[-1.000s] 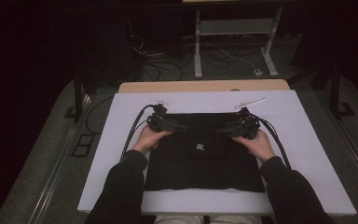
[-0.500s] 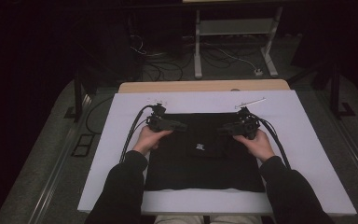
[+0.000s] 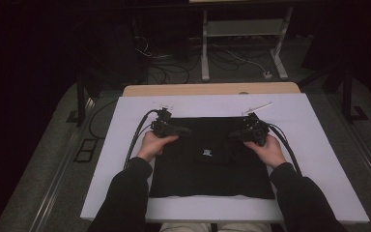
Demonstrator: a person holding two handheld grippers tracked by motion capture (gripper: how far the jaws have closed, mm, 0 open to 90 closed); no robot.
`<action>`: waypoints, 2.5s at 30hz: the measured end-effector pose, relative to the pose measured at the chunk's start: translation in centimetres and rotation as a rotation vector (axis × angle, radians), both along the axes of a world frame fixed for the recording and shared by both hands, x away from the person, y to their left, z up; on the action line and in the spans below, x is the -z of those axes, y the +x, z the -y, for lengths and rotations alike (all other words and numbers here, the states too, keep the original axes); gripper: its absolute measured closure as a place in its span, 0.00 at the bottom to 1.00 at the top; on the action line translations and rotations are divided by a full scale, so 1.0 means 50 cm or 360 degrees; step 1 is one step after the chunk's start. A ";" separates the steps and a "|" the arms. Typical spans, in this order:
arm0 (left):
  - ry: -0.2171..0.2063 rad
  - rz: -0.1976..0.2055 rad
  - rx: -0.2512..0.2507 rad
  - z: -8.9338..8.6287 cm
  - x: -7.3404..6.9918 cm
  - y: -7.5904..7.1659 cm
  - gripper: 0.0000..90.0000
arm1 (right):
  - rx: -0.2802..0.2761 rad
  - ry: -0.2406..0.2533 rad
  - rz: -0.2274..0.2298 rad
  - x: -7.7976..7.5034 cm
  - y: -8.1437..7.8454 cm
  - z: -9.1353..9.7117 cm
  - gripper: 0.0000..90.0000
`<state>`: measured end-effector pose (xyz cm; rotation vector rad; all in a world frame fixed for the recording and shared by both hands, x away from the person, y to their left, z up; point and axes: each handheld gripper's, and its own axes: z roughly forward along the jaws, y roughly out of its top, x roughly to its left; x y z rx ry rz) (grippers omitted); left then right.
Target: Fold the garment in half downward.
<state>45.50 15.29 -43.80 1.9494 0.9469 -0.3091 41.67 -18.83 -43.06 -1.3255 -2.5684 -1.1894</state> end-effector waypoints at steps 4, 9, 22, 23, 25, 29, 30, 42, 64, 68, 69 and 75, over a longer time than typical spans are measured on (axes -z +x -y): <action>-0.0012 0.0006 0.0022 -0.002 -0.005 -0.002 0.81 | -0.0037 0.0009 -0.0015 0.003 -0.001 -0.003 0.87; -0.0023 0.0000 0.0051 -0.001 -0.008 -0.006 0.92 | -0.0014 -0.0056 0.0010 0.006 0.002 -0.004 0.84; -0.0056 0.0057 0.0065 -0.009 -0.022 -0.030 0.94 | -0.0050 -0.0150 0.0074 0.007 -0.004 -0.011 0.98; -0.0054 0.0064 0.0069 -0.013 -0.022 -0.032 0.94 | -0.0046 -0.0143 0.0071 0.006 -0.006 -0.010 0.98; -0.0051 0.0062 0.0057 -0.018 -0.023 -0.037 0.94 | -0.0049 -0.0117 0.0072 0.004 -0.009 -0.007 0.98; -0.0059 0.0082 0.0045 -0.028 -0.028 -0.045 0.94 | -0.0030 -0.0057 0.0050 -0.002 -0.020 0.003 0.98; -0.0065 0.0083 0.0039 -0.030 -0.029 -0.048 0.94 | -0.0022 -0.0042 0.0047 -0.003 -0.023 0.007 0.98; -0.0070 0.0098 -0.0010 -0.048 -0.033 -0.075 0.94 | 0.0047 0.0192 -0.0018 -0.020 -0.045 0.058 0.98; -0.0159 0.0160 -0.0052 -0.067 -0.061 -0.118 0.94 | 0.0036 0.0369 -0.0023 -0.061 -0.103 0.079 0.98; -0.0157 0.0179 -0.0039 -0.067 -0.068 -0.124 0.94 | 0.0030 0.0387 -0.0017 -0.065 -0.112 0.084 0.98; -0.0165 0.0180 -0.0044 -0.067 -0.069 -0.126 0.94 | 0.0035 0.0390 -0.0025 -0.066 -0.114 0.085 0.98; -0.0174 0.0184 -0.0041 -0.069 -0.070 -0.136 0.94 | 0.0040 0.0410 -0.0034 -0.063 -0.125 0.095 0.98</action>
